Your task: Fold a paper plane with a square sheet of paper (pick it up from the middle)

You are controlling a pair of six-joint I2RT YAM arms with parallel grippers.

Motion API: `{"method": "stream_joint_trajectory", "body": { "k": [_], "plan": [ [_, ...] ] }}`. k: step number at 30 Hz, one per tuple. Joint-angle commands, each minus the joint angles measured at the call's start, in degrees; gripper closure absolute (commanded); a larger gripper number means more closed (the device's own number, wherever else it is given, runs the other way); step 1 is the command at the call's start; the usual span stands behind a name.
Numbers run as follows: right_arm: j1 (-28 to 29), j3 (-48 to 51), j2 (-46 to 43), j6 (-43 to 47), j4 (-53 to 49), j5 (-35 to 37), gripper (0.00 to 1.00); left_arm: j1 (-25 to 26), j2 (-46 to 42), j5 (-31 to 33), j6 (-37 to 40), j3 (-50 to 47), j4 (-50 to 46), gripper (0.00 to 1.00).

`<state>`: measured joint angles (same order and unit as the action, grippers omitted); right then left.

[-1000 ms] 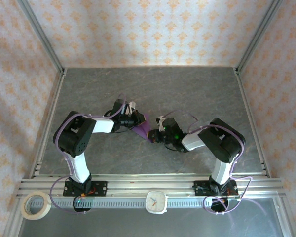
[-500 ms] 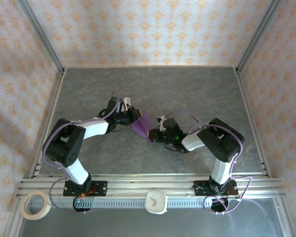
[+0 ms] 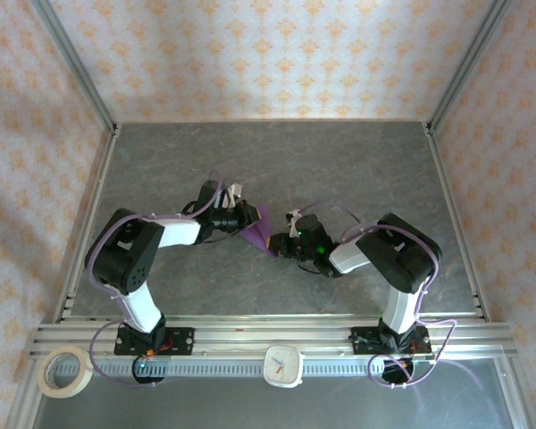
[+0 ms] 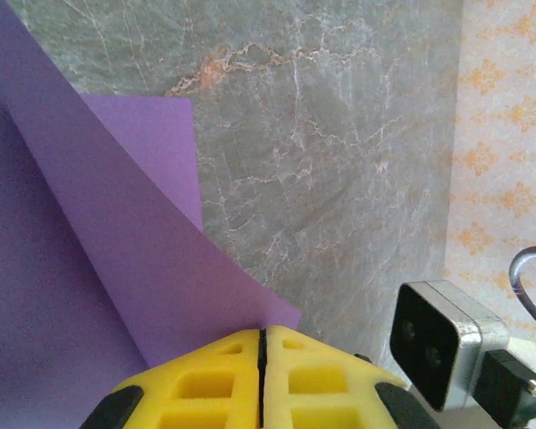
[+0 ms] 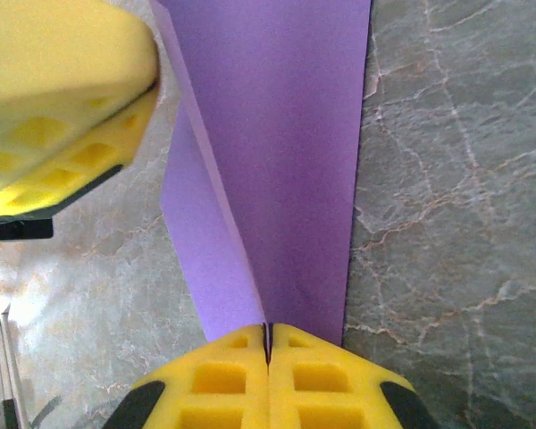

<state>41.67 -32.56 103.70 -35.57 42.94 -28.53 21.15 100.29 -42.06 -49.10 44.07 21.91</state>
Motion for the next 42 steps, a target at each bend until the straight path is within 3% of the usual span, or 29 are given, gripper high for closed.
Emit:
{"method": "stream_joint_trajectory", "body": {
  "k": [1, 14, 24, 42],
  "plan": [
    [0.25, 0.57, 2.47, -0.33, -2.77, -0.74, 1.00, 0.34, 1.69, -1.88, -1.22, 1.18, 4.14, 0.91],
    [0.25, -1.22, 2.64, 1.67, -6.97, -0.71, 1.00, 0.43, 5.00, 3.43, 0.81, 2.71, -2.46, 0.95],
    [0.26, -3.68, 2.96, 3.48, -11.94, -1.35, 1.00, 1.08, 2.63, 2.30, 0.94, 1.69, 0.49, 0.93],
    [0.17, -2.52, 3.15, 1.91, -10.58, -1.68, 1.00, 1.40, 6.06, 1.89, 2.87, 3.18, -1.84, 0.94]
  ]
}}
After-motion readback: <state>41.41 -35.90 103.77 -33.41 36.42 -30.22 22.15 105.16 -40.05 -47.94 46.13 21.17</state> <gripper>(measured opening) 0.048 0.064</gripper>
